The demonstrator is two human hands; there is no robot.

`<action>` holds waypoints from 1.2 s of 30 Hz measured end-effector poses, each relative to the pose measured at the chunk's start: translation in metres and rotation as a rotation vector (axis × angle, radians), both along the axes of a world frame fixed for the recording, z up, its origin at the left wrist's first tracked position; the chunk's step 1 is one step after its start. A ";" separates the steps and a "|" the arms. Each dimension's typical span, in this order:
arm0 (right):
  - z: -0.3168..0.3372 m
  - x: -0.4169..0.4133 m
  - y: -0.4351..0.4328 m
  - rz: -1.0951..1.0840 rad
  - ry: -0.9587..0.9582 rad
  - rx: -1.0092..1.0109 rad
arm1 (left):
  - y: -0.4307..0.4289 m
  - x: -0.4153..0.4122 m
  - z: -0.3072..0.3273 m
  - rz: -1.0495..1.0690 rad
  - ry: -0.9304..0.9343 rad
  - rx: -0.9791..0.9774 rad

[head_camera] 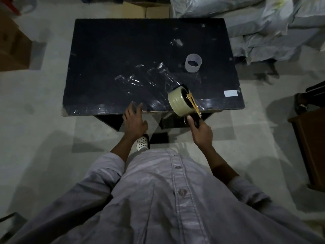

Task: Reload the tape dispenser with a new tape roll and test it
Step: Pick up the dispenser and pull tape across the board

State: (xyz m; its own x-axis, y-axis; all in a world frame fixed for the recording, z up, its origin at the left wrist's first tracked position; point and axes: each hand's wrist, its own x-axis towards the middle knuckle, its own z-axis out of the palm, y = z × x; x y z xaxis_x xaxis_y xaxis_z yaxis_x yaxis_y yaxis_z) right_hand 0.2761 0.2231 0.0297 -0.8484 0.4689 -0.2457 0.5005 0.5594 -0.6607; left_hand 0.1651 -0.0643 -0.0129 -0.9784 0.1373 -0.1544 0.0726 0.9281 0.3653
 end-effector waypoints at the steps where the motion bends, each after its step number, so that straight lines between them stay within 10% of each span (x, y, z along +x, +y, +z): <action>1: 0.003 -0.014 -0.002 -0.013 0.006 0.016 | -0.002 -0.007 0.003 0.002 0.013 -0.004; 36: -0.052 -0.196 -0.070 -0.174 -0.047 0.072 | -0.102 -0.171 0.008 -0.189 0.055 -0.059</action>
